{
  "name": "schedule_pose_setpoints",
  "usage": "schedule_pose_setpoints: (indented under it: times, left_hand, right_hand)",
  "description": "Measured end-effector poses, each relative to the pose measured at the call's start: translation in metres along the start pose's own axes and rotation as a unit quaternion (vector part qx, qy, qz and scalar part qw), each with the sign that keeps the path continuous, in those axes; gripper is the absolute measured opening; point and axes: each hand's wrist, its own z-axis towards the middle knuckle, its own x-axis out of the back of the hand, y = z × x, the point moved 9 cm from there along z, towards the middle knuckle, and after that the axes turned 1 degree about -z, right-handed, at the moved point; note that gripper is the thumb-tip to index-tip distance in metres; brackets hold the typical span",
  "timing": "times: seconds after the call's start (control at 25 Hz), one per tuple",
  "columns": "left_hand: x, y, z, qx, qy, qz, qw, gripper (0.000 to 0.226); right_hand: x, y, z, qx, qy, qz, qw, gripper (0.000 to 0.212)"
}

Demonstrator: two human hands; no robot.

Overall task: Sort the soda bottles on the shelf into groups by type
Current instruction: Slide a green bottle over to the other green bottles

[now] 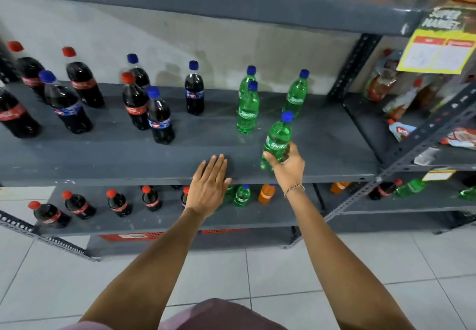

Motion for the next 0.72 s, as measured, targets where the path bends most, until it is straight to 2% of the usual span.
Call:
schedule_pose_setpoints:
  times: [0.2, 0.36, 0.72]
  left_hand:
    - [-0.009, -0.004, 0.0, 0.047, 0.001, -0.004, 0.999, 0.06]
    - [-0.009, -0.003, 0.002, 0.046, 0.014, -0.003, 0.999, 0.061]
    - [-0.008, -0.003, 0.004, 0.044, 0.037, -0.009, 0.998, 0.06]
  right_hand:
    - [0.044, 0.026, 0.032, -0.023, 0.045, -0.029, 0.998, 0.045]
    - [0.056, 0.038, 0.064, -0.061, 0.066, -0.043, 0.995, 0.042]
    - [0.04, 0.035, 0.102, -0.077, 0.045, -0.047, 0.995, 0.04]
